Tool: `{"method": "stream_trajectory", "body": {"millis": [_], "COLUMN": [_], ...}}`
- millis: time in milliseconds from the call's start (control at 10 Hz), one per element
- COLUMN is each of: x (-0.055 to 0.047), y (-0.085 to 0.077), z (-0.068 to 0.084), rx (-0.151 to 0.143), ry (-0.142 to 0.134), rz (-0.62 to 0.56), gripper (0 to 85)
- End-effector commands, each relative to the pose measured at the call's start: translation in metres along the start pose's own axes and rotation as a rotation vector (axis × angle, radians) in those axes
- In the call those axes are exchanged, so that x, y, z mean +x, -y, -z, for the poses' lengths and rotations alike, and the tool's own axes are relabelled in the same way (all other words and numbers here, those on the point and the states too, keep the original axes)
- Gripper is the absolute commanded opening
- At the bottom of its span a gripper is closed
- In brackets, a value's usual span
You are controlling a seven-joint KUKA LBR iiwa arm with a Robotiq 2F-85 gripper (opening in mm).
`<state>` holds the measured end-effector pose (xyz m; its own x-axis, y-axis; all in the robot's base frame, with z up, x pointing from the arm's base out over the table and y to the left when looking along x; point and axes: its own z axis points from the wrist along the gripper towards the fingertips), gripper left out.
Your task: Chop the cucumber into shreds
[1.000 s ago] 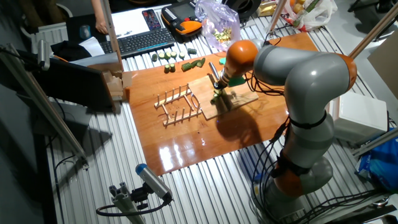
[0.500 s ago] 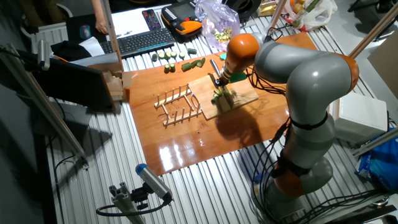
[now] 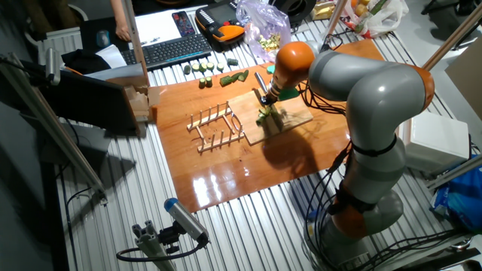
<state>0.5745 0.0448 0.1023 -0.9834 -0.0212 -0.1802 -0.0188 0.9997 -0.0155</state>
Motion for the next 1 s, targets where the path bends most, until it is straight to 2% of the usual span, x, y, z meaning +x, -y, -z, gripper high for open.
{"method": "stream_trajectory", "body": {"millis": [0, 900], "x": [0.000, 0.008], "y": [0.000, -0.001], "z": [-0.001, -0.017], "rx": [-0.002, -0.012], "ry": [0.002, 0.026], "rz": [0.000, -0.002], "gripper": [0.0, 0.0]}}
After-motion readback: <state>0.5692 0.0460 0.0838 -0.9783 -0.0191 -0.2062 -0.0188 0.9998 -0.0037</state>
